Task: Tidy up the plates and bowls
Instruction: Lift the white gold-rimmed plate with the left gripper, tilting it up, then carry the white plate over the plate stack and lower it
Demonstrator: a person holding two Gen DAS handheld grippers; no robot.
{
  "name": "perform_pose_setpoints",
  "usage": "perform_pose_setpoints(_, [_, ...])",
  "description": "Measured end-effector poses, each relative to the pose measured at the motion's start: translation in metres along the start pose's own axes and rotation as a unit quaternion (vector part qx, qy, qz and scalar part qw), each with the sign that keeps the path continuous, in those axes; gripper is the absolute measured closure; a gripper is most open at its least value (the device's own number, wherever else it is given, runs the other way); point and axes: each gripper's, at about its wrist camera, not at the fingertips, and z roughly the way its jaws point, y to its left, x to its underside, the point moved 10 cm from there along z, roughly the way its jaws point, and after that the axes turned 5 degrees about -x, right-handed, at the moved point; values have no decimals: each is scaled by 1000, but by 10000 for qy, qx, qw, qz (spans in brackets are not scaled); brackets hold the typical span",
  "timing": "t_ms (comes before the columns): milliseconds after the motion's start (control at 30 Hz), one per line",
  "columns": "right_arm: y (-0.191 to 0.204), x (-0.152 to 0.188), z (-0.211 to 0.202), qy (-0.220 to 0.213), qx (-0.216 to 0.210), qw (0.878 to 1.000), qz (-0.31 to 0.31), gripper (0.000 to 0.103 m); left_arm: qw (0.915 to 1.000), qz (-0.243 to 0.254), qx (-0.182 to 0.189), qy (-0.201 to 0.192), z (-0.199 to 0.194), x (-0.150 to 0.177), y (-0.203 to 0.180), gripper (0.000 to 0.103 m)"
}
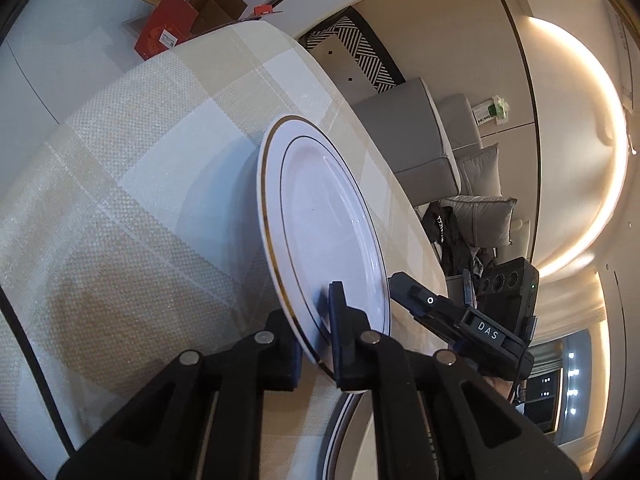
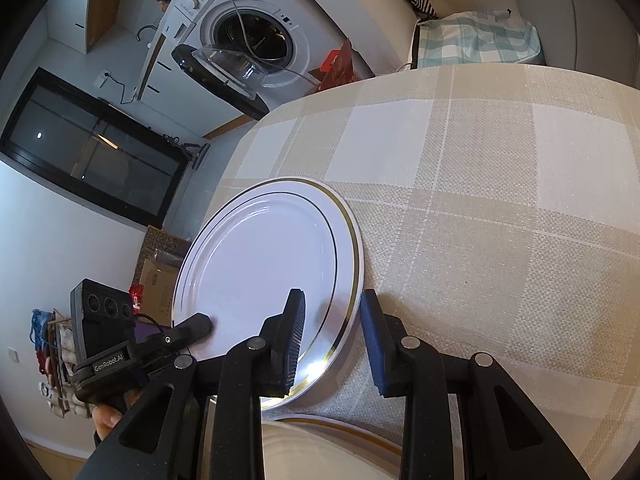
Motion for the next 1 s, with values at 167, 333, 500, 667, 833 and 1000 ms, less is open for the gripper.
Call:
perform_pose_setpoints(167, [0,2,-1,45,3,10000,51,67,9998,180,-21,-92,-5,0,-6,95])
perform_pose_setpoints(333, [2,7,-4,138,-250,9991,300,58,9989,-233,394,-34,-10,-6,-5,98])
perform_pose_setpoints(500, [4,10,-4,204,-531,9969,547,56,9963,-650,555,126,-4,-4,7,98])
perform_pose_setpoints(667, [8,12,-3,198,-689,9954,639,54,9979,-472,415,140,0,2,5,98])
perform_pose_setpoints(833, [10,9,-9,42,-798,9946,656,54,9968,-562,535,187,2,2,5,97])
perform_pose_setpoints(1000, [7,13,-6,110,-727,9947,715,54,9889,-871,1188,199,-2,2,-2,98])
